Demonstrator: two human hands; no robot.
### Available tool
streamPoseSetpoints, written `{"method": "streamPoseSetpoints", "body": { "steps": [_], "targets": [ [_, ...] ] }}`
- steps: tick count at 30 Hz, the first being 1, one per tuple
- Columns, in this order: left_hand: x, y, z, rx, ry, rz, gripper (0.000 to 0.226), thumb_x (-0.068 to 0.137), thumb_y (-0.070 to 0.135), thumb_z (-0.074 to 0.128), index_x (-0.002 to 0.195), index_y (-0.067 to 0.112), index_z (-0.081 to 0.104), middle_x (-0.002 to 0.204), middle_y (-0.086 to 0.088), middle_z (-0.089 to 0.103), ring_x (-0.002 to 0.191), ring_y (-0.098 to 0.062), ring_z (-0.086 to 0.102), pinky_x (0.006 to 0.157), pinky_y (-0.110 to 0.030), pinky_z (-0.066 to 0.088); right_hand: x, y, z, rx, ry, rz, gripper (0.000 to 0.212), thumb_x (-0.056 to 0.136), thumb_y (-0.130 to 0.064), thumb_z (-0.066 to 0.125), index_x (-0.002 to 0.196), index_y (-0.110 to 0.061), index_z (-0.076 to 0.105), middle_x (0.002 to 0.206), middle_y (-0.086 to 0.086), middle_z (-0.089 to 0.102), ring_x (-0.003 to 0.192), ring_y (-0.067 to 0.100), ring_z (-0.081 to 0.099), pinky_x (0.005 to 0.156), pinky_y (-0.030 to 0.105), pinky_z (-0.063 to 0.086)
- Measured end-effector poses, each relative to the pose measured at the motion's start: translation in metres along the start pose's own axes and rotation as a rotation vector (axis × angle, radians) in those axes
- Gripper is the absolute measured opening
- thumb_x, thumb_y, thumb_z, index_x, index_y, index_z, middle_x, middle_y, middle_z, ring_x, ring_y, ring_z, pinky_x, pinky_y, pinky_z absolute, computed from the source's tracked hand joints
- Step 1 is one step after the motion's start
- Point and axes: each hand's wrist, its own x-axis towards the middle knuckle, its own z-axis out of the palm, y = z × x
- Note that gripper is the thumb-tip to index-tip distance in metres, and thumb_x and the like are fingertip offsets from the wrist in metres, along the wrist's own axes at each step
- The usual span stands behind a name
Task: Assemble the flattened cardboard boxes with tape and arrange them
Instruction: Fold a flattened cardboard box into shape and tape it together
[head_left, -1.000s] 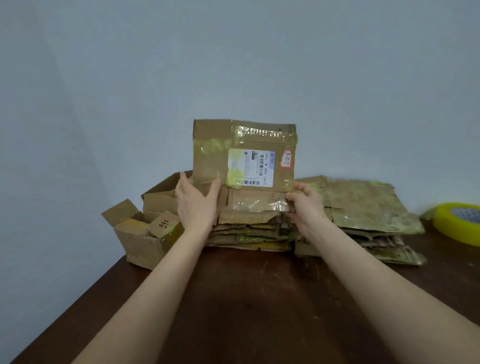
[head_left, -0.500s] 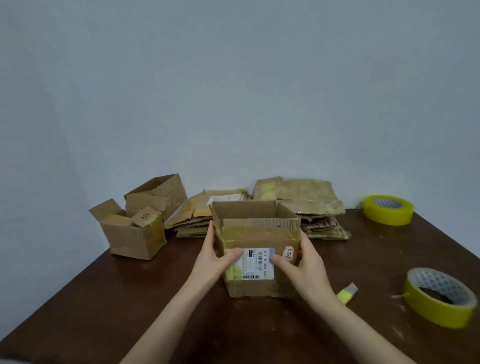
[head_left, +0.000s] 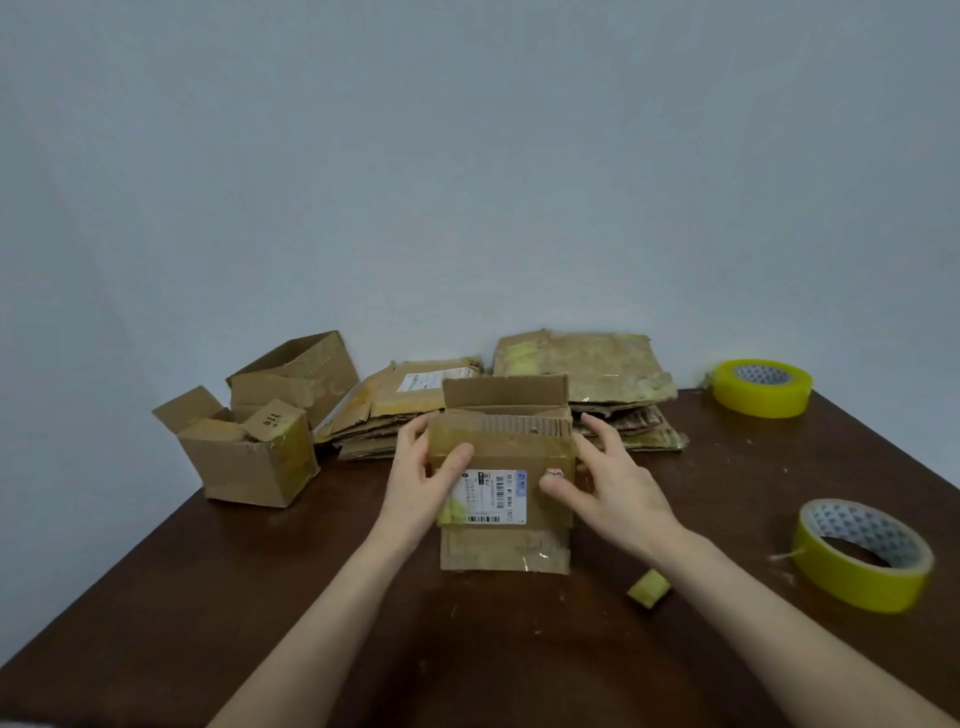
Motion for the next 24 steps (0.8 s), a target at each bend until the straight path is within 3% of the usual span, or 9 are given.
{"method": "streamPoseSetpoints", "body": {
  "steps": [3, 5, 7, 9, 11, 13, 16, 21, 24],
  "targets": [
    [0.015, 0.008, -0.001, -0.021, 0.032, 0.025, 0.042, 0.067, 0.062, 0.065, 0.105, 0.046, 0.058, 0.149, 0.008, 0.029, 0.137, -0.010, 0.030, 0.109, -0.037, 0.033, 0.005, 0.001, -0.004, 0.132, 0.016, -0.096, 0.038, 0.095, -0.048, 0.047, 0.131, -0.038, 0.051, 0.160, -0.014, 0.009, 0.135, 0.018, 0.039, 0.100, 0.041, 0.043],
    [0.027, 0.015, -0.001, -0.102, -0.027, 0.006, 0.071, 0.070, 0.049, 0.075, 0.131, 0.048, 0.039, 0.151, 0.009, 0.028, 0.137, -0.009, 0.029, 0.111, -0.035, 0.030, 0.004, 0.003, 0.001, 0.261, 0.059, -0.164, 0.029, 0.095, -0.036, 0.054, 0.123, -0.040, 0.055, 0.157, -0.014, 0.021, 0.139, 0.007, 0.033, 0.104, 0.039, 0.041],
    [0.037, 0.017, 0.001, -0.056, -0.087, -0.022, 0.094, 0.074, 0.037, 0.079, 0.148, 0.036, 0.020, 0.147, 0.005, 0.035, 0.132, -0.007, 0.035, 0.108, -0.030, 0.032, 0.003, 0.008, 0.006, 0.411, 0.099, -0.128, 0.041, 0.090, -0.032, 0.064, 0.125, -0.044, 0.048, 0.145, -0.017, 0.040, 0.130, 0.008, 0.045, 0.099, 0.035, 0.046],
    [0.040, 0.014, 0.002, 0.053, -0.080, 0.016, 0.081, 0.078, 0.031, 0.075, 0.145, 0.029, 0.030, 0.131, 0.006, 0.048, 0.118, -0.004, 0.044, 0.097, -0.022, 0.038, 0.005, 0.010, 0.006, 0.519, 0.093, -0.003, 0.072, 0.083, -0.033, 0.073, 0.142, -0.037, 0.033, 0.135, -0.022, 0.043, 0.120, 0.009, 0.051, 0.095, 0.029, 0.046],
    [0.042, 0.009, 0.002, 0.122, -0.079, 0.067, 0.059, 0.080, 0.034, 0.074, 0.132, 0.029, 0.048, 0.120, 0.006, 0.050, 0.111, -0.003, 0.046, 0.089, -0.015, 0.038, 0.012, 0.012, 0.004, 0.579, 0.079, 0.061, 0.099, 0.076, -0.035, 0.080, 0.152, -0.030, 0.016, 0.144, -0.020, 0.031, 0.128, 0.009, 0.042, 0.101, 0.029, 0.040],
    [0.044, 0.008, 0.004, 0.178, -0.139, 0.062, 0.040, 0.082, 0.035, 0.072, 0.120, 0.028, 0.059, 0.121, 0.005, 0.044, 0.112, -0.004, 0.043, 0.089, -0.012, 0.037, 0.022, 0.010, -0.001, 0.663, 0.040, 0.042, 0.107, 0.073, -0.034, 0.081, 0.153, -0.035, 0.009, 0.151, -0.019, 0.021, 0.133, 0.009, 0.036, 0.096, 0.027, 0.044],
    [0.042, 0.002, 0.015, 0.230, -0.192, 0.015, 0.039, 0.086, 0.034, 0.067, 0.123, 0.026, 0.057, 0.129, 0.003, 0.037, 0.118, -0.006, 0.037, 0.091, -0.016, 0.032, 0.037, 0.006, -0.006, 0.586, -0.059, -0.037, 0.092, 0.076, -0.033, 0.080, 0.148, -0.040, 0.024, 0.153, -0.010, 0.025, 0.130, 0.017, 0.042, 0.071, 0.029, 0.059],
    [0.031, -0.007, 0.019, 0.255, -0.173, -0.008, 0.046, 0.086, 0.038, 0.065, 0.129, 0.029, 0.049, 0.137, 0.000, 0.034, 0.121, -0.007, 0.036, 0.105, -0.032, 0.037, 0.042, 0.004, -0.009, 0.466, -0.071, -0.025, 0.073, 0.071, -0.037, 0.082, 0.135, -0.038, 0.047, 0.133, -0.009, 0.037, 0.124, 0.014, 0.042, 0.092, 0.036, 0.052],
    [0.036, 0.011, 0.018, 0.299, -0.160, 0.036, 0.048, 0.086, 0.043, 0.062, 0.131, 0.028, 0.051, 0.142, 0.001, 0.031, 0.127, -0.013, 0.035, 0.098, -0.027, 0.035, 0.037, 0.006, -0.020, 0.389, -0.035, -0.021, 0.068, 0.071, -0.044, 0.080, 0.132, -0.039, 0.050, 0.128, -0.005, 0.039, 0.117, 0.010, 0.041, 0.095, 0.024, 0.035]
  ]
}}
